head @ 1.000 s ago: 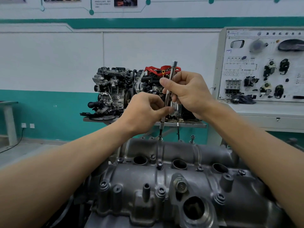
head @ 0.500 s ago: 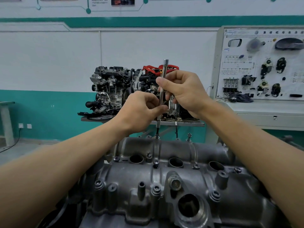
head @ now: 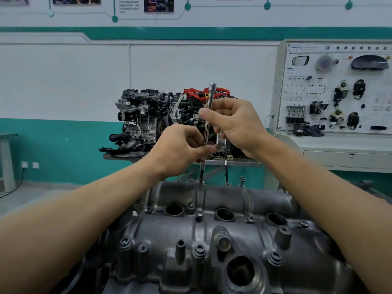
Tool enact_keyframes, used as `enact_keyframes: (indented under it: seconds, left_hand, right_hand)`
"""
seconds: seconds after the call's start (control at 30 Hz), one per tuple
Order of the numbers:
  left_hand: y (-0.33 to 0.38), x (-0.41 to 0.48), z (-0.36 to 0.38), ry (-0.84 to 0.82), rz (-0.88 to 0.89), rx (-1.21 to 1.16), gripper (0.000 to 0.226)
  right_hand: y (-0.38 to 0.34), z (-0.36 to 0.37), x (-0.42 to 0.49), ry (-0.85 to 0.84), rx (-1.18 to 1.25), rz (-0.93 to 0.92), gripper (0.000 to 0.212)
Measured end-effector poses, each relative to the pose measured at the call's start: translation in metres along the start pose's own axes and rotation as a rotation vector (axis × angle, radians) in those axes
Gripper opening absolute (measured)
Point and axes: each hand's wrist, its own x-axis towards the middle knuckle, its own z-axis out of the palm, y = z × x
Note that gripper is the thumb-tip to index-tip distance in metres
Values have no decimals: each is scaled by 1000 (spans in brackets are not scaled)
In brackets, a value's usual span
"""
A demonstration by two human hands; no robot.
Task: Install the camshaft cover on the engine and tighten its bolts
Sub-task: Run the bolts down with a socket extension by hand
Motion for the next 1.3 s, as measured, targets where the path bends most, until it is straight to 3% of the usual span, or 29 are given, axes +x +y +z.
enact_keyframes:
  seconds: [0.13, 0.37, 0.43, 0.53, 0.63, 0.8, 1.0, 1.17, 1.3]
  left_hand:
    - [-2, 1, 1, -34, 9, 15, 25]
    - [-7, 3, 3, -187, -49, -28, 20]
    - [-7, 1, 3, -175, -40, -21, 20]
    - [-6, -1, 2, -100, -6, 0, 30]
    - [-4, 0, 0, -65, 5, 6, 29]
    - [-5, 1, 0, -145, -14, 32, 22]
    - [-5, -1, 2, -109, -17, 5, 24]
    - [-5, 0, 1, -47, 5, 15, 29]
    - [-5, 0, 2, -70, 18, 67, 19]
  right_hand:
    - [2, 1, 1, -70, -69, 0, 12]
    - [3, 1, -1, -170, -133, 34, 25]
    - [4, 1, 0, -112, -164, 5, 21]
    - [6, -1, 1, -20, -168, -28, 33]
    - [6, 0, -1, -59, -199, -22, 32]
    - [4, 1, -1, -180, -155, 46, 27]
    - [4, 2, -1, -105, -154, 1, 17]
    - [6, 1, 0, -33, -190, -62, 31]
    - [3, 1, -2, -64, -151, -5, 13]
